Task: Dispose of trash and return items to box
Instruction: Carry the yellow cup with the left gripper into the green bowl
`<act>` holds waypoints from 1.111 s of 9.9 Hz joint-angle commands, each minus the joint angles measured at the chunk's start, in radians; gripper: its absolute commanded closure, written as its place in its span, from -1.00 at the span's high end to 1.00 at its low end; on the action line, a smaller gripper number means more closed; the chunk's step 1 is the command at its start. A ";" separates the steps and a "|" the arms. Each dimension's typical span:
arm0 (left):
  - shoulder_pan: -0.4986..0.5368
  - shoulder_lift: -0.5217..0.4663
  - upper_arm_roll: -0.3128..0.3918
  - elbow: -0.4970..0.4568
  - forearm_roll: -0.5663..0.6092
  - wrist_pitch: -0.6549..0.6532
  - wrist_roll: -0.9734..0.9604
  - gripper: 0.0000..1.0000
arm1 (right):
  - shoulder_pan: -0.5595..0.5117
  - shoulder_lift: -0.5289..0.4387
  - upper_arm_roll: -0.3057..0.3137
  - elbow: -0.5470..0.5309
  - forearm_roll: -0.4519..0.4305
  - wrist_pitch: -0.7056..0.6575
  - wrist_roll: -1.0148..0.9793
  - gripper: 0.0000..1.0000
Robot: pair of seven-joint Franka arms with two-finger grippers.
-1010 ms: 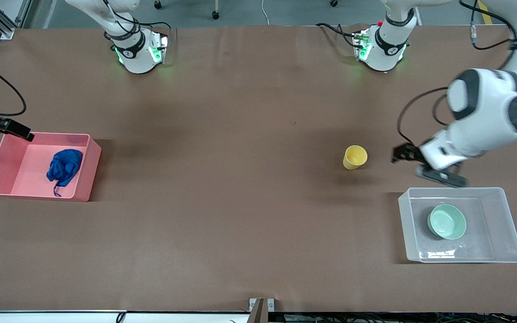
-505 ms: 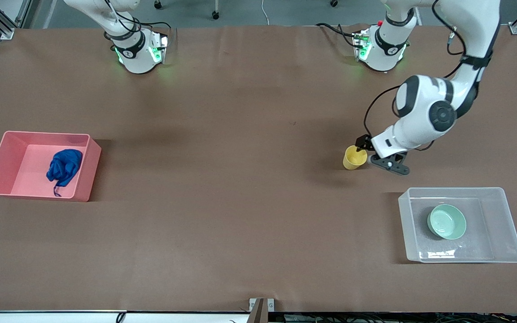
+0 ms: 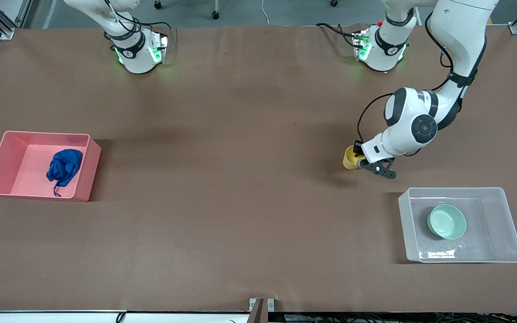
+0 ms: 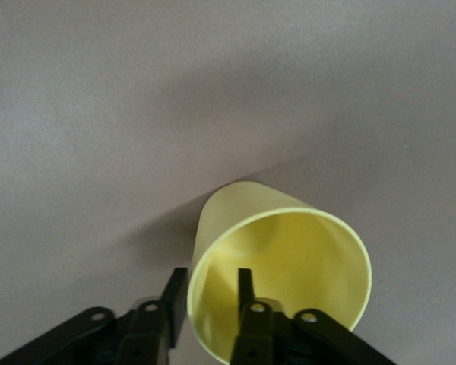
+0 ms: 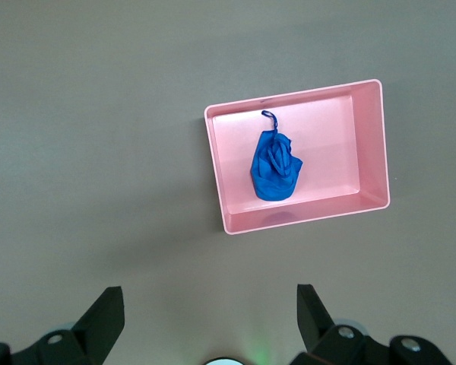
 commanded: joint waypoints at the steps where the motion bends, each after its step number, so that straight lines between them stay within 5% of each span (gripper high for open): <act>1: 0.007 -0.008 -0.006 -0.004 0.024 0.002 0.008 -1.00 | 0.045 0.006 -0.013 0.020 -0.001 -0.016 -0.010 1.00; 3: 0.010 -0.051 0.011 0.066 0.024 -0.106 0.017 -0.99 | 0.042 0.043 -0.019 0.091 0.008 -0.017 -0.013 1.00; 6: 0.013 -0.005 0.176 0.417 0.023 -0.433 0.165 -0.99 | 0.047 0.041 -0.016 0.089 0.008 -0.020 -0.013 1.00; 11: 0.013 0.272 0.424 0.762 0.018 -0.455 0.246 -0.99 | 0.050 0.041 -0.012 0.085 0.008 -0.034 -0.013 1.00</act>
